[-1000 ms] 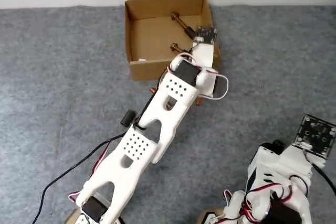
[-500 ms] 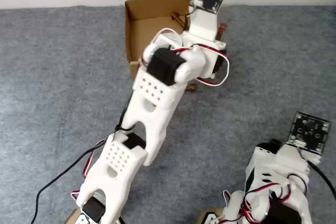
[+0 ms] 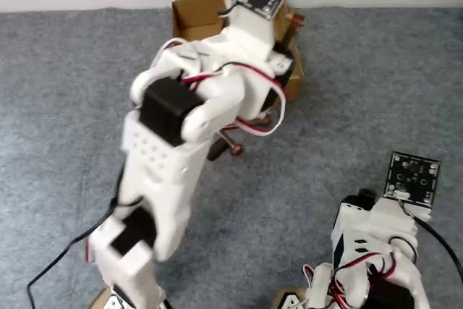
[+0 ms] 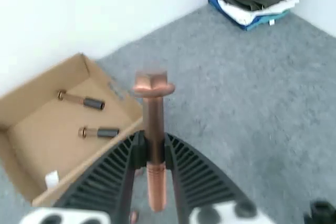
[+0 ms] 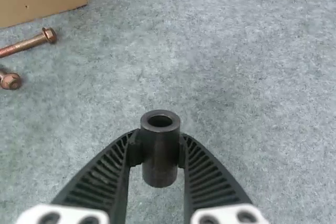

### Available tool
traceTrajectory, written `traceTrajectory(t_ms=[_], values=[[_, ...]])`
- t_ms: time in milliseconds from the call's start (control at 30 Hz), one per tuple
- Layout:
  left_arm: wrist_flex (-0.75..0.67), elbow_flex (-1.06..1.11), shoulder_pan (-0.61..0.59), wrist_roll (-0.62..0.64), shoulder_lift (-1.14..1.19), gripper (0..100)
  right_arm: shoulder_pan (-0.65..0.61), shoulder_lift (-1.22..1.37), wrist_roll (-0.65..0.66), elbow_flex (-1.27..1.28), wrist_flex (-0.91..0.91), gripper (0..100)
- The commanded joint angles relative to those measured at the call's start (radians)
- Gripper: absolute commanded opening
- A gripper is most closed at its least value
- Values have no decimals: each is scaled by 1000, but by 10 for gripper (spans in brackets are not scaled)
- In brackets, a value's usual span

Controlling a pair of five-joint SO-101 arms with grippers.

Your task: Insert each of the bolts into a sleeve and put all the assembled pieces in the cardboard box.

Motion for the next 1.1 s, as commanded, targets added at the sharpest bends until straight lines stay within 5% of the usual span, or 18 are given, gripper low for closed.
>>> traceTrajectory(t_ms=[0, 233, 567, 900, 1067], values=[[18, 197, 5, -15, -233, 4, -8, -2, 12, -34, 7, 8], [3, 456, 6, -17, -496, 4, -162, -2, -14, -31, -5, 8], [-94, 877, 6, -57, -852, 4, -562, -1, -170, 38, -102, 8], [-356, 1362, -2, -68, -1300, 4, -918, -1, -183, 107, -234, 9], [-517, 1534, -2, 95, -1473, 4, -992, -1, -181, 107, -309, 9]])
